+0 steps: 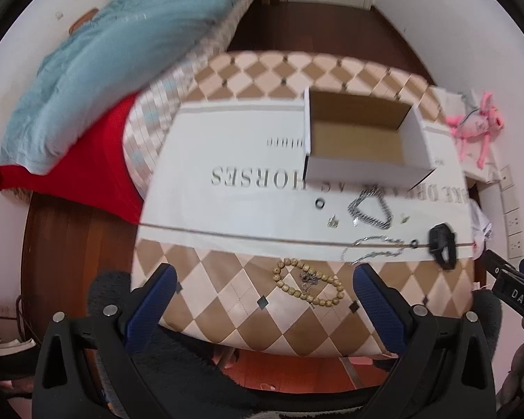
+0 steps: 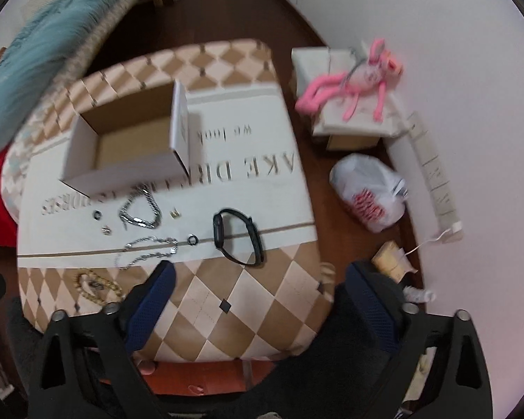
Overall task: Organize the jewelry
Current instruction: 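Lower the right gripper onto the black smartwatch band and close it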
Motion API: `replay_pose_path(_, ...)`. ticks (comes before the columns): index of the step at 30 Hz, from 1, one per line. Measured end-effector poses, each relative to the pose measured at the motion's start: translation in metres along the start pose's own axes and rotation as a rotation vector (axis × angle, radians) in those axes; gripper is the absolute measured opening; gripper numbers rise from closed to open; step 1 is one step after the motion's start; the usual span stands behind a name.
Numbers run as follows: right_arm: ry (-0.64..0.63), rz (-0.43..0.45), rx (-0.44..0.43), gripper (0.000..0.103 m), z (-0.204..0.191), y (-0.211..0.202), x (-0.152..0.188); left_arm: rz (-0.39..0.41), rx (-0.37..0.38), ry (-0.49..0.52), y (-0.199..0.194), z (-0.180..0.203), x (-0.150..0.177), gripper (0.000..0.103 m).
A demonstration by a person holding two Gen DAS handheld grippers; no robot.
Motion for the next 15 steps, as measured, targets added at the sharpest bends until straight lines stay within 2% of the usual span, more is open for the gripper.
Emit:
replay_pose_path(7, -0.015, -0.081, 0.011, 0.073, -0.006, 0.078, -0.003, -0.074, -0.026, 0.007, 0.061, 0.006, 0.004, 0.103)
replay_pose_path(11, -0.019, -0.098, 0.005, 0.067, -0.010, 0.103, -0.007, -0.101, -0.034, -0.007, 0.082, 0.004, 0.005, 0.103)
replay_pose_path(15, -0.011, -0.068, -0.032, 0.065, -0.013, 0.109, -0.017, -0.123, -0.032, -0.021, 0.095, 0.001, 0.006, 0.103)
Point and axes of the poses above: each gripper's, at about its wrist camera, not at the fingertips, and y roughly the way its jaws point, z to its right, x to its underside, the point moved 8 cm from there along y, roughly the way its jaws point, and after that the axes turned 9 degrees about -z, right-handed, at the moved point
